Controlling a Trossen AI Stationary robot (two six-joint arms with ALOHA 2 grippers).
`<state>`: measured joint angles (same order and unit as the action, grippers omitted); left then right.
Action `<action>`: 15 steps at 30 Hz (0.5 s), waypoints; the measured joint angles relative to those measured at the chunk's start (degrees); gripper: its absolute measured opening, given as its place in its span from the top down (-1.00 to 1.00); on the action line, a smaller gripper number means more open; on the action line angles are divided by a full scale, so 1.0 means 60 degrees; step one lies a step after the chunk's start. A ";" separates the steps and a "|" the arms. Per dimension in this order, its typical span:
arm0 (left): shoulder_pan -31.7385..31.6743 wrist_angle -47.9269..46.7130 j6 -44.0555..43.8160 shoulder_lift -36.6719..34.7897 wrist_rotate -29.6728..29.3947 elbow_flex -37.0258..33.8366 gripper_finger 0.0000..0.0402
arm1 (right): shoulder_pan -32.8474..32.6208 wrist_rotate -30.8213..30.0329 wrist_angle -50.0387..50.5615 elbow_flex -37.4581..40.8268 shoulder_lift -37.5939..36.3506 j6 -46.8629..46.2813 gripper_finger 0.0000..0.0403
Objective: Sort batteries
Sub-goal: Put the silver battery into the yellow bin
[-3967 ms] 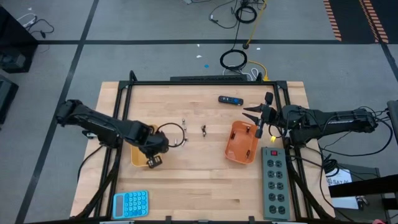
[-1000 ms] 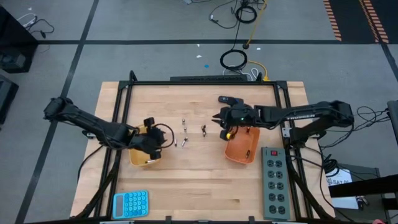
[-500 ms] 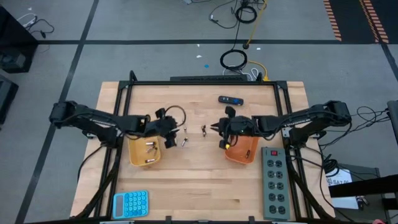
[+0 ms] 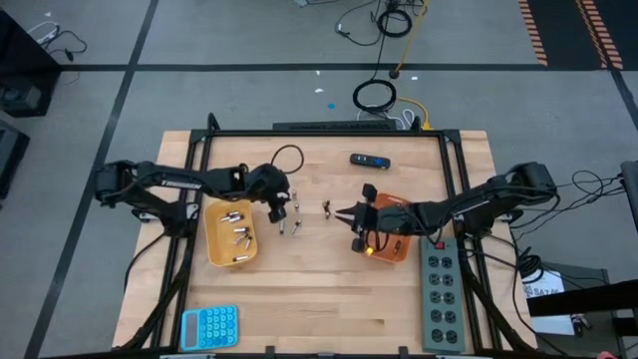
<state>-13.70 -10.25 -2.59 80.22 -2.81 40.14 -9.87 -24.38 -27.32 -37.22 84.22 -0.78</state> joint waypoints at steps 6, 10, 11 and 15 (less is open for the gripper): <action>-0.0314 0.0501 0.0097 0.0343 0.0250 0.0007 0.16 | -0.0132 -0.0011 -0.0291 -0.0004 0.0454 0.0066 0.73; -0.0365 0.0804 0.0301 0.0611 0.0282 0.0005 0.16 | -0.0127 -0.0092 -0.0193 -0.0005 0.0467 0.0133 0.73; -0.0363 0.0930 0.0315 0.0683 0.0287 0.0004 0.16 | -0.0127 -0.0146 -0.0197 -0.0009 0.0467 0.0152 0.73; -0.0360 0.1290 0.0343 0.0994 0.0435 0.0007 0.16 | -0.0127 -0.0186 -0.0140 -0.0009 0.0467 0.0204 0.73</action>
<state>-15.86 -2.51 -0.53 86.18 -0.21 40.18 -10.63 -25.49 -28.17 -37.28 87.02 0.45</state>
